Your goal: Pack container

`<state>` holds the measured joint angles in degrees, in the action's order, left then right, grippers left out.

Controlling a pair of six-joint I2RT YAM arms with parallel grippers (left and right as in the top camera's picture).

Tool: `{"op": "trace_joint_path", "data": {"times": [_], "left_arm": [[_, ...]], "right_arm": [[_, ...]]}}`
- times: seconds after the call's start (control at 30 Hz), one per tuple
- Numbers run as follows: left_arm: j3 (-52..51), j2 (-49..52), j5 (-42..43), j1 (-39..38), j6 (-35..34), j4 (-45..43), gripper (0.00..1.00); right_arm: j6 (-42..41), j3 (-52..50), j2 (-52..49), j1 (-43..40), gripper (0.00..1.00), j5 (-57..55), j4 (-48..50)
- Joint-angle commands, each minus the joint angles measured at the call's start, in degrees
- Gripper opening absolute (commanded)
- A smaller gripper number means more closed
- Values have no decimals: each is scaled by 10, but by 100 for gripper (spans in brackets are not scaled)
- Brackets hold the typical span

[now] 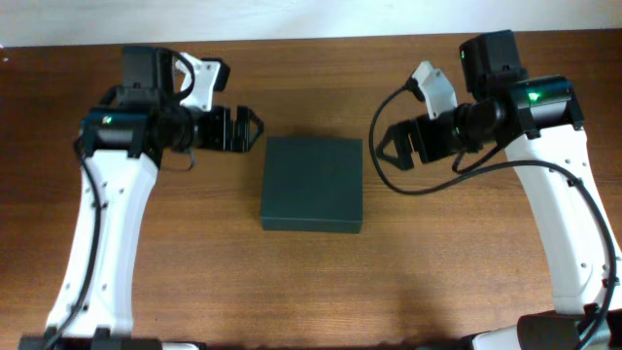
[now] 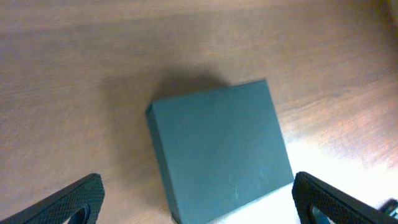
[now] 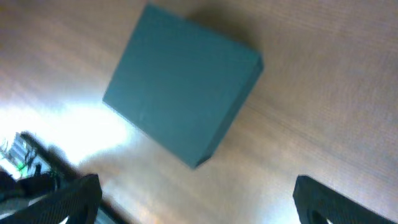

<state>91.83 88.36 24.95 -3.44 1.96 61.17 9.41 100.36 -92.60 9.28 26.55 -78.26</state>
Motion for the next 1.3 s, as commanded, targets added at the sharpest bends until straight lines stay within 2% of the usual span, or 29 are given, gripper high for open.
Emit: {"op": "trace_joint_path", "data": {"times": [0.0,0.17,0.37,0.5,0.8,1.0,1.27], "left_arm": [[10,-59,-58,-2,12,41,99],[10,-139,-61,-2,25,110,99],[6,-238,-61,-2,24,147,99],[-27,-310,-61,-2,19,165,99],[-191,-473,-48,-2,0,165,99],[-251,-552,-47,-2,0,165,99],[-252,-565,-48,-2,0,165,99]], "right_arm": [[75,10,49,4,99,2,-35],[149,8,140,4,99,2,-82],[192,-29,284,4,99,1,-91],[193,-111,401,4,99,1,-79],[190,-307,610,4,99,2,-38],[173,-323,644,4,99,2,-38],[173,-323,643,4,99,1,-38]]}}
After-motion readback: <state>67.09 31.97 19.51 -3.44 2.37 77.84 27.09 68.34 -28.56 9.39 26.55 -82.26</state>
